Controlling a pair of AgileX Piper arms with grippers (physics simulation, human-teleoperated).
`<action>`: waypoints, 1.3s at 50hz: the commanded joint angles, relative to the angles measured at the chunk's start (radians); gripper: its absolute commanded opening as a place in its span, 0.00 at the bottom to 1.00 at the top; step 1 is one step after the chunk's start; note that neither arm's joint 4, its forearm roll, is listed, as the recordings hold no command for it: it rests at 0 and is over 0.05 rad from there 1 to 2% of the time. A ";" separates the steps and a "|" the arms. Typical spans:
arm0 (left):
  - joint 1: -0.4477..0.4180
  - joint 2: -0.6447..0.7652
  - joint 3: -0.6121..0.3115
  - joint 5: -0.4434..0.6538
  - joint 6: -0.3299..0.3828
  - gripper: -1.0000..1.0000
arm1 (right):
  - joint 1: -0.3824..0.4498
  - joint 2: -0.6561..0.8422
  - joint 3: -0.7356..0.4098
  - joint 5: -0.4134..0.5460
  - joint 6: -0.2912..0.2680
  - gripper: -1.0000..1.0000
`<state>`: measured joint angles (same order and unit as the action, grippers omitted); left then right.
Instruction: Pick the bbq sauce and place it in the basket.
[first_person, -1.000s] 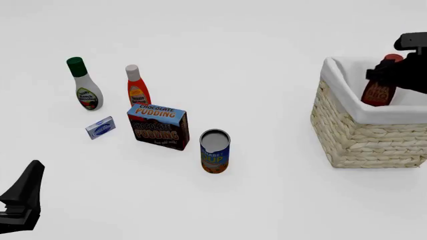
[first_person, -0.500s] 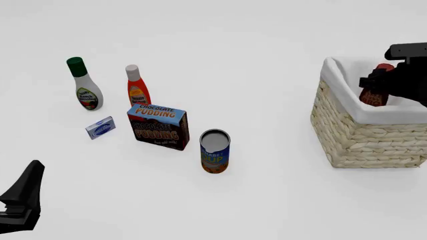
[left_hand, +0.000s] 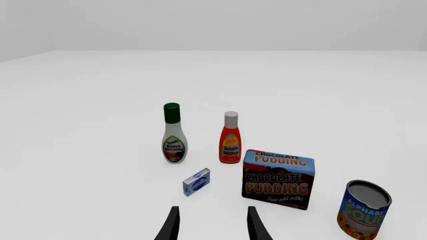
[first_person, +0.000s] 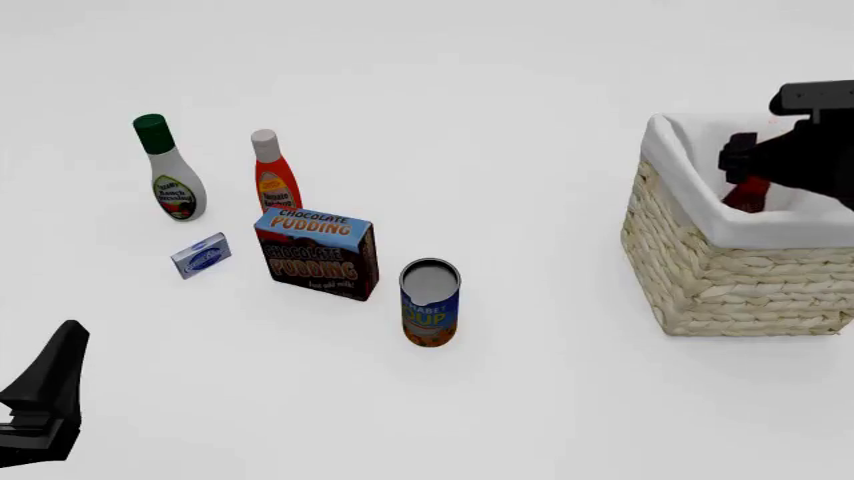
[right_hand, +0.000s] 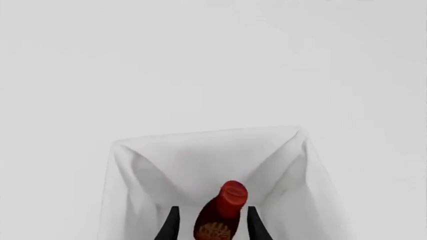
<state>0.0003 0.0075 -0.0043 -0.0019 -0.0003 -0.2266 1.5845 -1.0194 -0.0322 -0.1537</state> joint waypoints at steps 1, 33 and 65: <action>0.000 0.000 0.000 0.000 0.000 1.00 | 0.004 -0.015 -0.010 0.013 -0.001 1.00; 0.000 0.000 0.000 0.000 0.000 1.00 | 0.029 -0.139 -0.074 0.106 -0.004 1.00; 0.000 0.000 0.000 0.000 0.000 1.00 | 0.049 -0.279 -0.080 0.168 -0.014 1.00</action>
<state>0.0003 0.0075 -0.0043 -0.0019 -0.0003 -0.1857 1.3454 -1.0989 0.1183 -0.1663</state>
